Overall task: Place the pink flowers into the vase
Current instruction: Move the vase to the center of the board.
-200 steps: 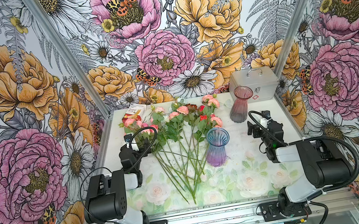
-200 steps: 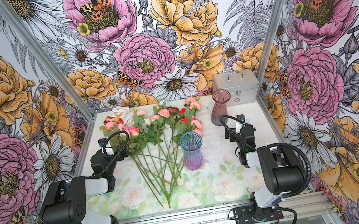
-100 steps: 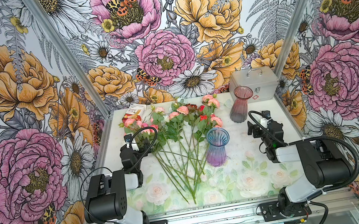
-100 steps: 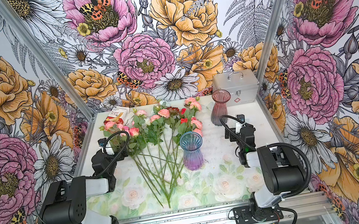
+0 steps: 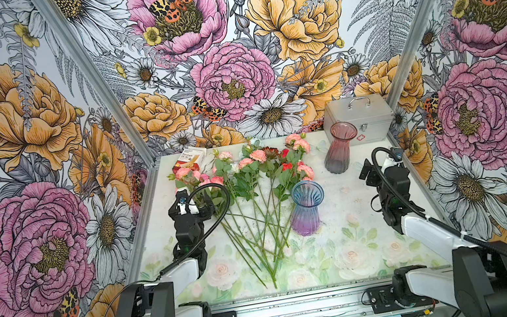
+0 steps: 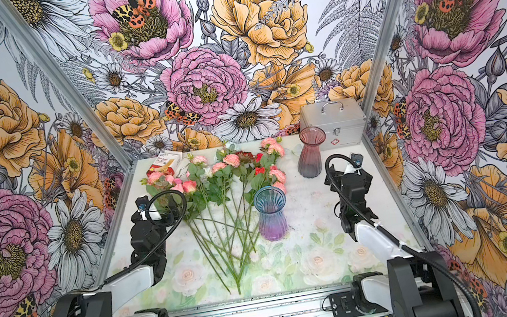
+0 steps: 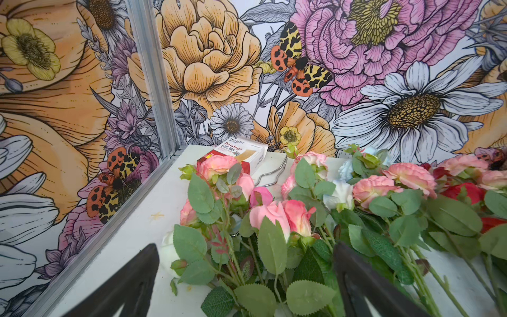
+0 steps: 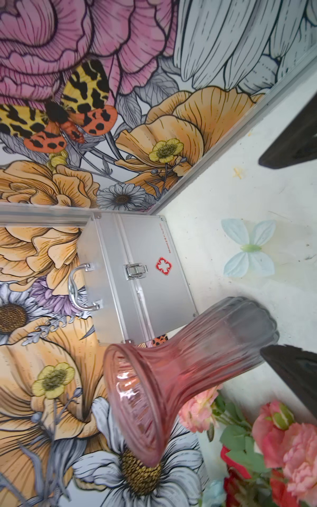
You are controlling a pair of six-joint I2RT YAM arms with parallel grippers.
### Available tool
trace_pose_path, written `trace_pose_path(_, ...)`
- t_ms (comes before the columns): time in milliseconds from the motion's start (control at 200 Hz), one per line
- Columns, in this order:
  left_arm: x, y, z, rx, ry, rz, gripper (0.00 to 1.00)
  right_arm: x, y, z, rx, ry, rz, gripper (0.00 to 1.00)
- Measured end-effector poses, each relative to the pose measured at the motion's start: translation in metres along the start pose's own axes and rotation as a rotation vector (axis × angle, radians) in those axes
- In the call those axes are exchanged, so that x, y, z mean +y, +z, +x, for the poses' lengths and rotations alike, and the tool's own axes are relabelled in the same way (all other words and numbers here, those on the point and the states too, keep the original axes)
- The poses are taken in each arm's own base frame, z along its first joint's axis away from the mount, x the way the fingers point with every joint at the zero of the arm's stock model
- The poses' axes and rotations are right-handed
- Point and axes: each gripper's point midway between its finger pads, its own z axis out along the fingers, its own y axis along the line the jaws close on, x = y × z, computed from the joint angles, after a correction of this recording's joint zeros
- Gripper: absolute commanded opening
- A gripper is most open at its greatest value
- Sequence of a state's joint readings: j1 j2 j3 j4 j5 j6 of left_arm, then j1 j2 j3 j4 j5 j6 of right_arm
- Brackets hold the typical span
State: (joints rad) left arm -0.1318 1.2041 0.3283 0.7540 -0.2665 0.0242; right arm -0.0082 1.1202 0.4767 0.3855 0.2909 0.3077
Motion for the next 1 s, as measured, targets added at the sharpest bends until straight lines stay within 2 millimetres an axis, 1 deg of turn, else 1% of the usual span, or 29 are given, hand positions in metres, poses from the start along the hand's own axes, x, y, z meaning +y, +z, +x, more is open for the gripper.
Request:
trace_pose_path(90,-0.005,-0.004,-0.015,-0.003,-0.036,0.005,0.99,0.002,-0.005,0.004,0.066,0.038,-0.012,0.99)
trace_pose_path(185,-0.007,-0.013,-0.025,-0.004,-0.141,0.007,0.99,0.008,-0.009,0.007,0.141,0.038,-0.023,0.99)
trace_pose_path(255,-0.009,-0.020,-0.030,-0.002,-0.226,0.028,0.99,0.012,-0.020,0.004,0.155,0.037,-0.037,0.99)
trace_pose_path(345,-0.023,-0.032,-0.041,-0.004,-0.310,0.120,0.99,0.012,-0.036,-0.003,0.154,0.041,-0.053,0.99)
trace_pose_path(385,-0.036,-0.037,-0.047,0.008,-0.330,0.177,0.98,0.013,-0.041,-0.007,0.156,0.042,-0.063,0.99)
trace_pose_path(410,-0.048,-0.039,-0.050,0.023,-0.335,0.220,0.99,0.014,-0.043,-0.009,0.162,0.042,-0.069,0.99)
trace_pose_path(465,-0.080,-0.047,-0.063,0.051,-0.341,0.333,0.99,0.020,-0.045,-0.015,0.175,0.042,-0.088,0.99)
trace_pose_path(495,-0.101,-0.053,-0.068,0.077,-0.331,0.399,0.99,0.024,-0.045,-0.018,0.187,0.041,-0.101,0.99)
trace_pose_path(565,-0.145,-0.070,-0.076,0.132,-0.309,0.541,0.99,0.041,-0.048,-0.029,0.216,0.035,-0.161,0.99)
trace_pose_path(615,-0.169,-0.084,-0.072,0.181,-0.293,0.622,0.99,0.055,-0.051,-0.038,0.240,0.026,-0.205,0.99)
trace_pose_path(675,-0.183,-0.098,-0.058,0.246,-0.288,0.676,0.99,0.073,-0.056,-0.047,0.266,0.011,-0.265,0.99)
trace_pose_path(765,-0.182,-0.111,-0.031,0.329,-0.285,0.685,0.99,0.100,-0.069,-0.060,0.319,-0.024,-0.357,0.99)
trace_pose_path(835,-0.177,-0.122,-0.013,0.372,-0.265,0.678,0.99,0.119,-0.081,-0.063,0.366,-0.059,-0.429,0.99)
trace_pose_path(895,-0.175,-0.129,-0.007,0.386,-0.257,0.682,0.99,0.135,-0.093,-0.062,0.420,-0.095,-0.486,0.97)
trace_pose_path(971,-0.174,-0.135,-0.006,0.386,-0.263,0.694,0.99,0.153,-0.108,-0.057,0.489,-0.141,-0.550,0.94)
trace_pose_path(1001,-0.175,-0.137,-0.005,0.389,-0.265,0.699,0.99,0.158,-0.114,-0.054,0.515,-0.156,-0.572,0.91)
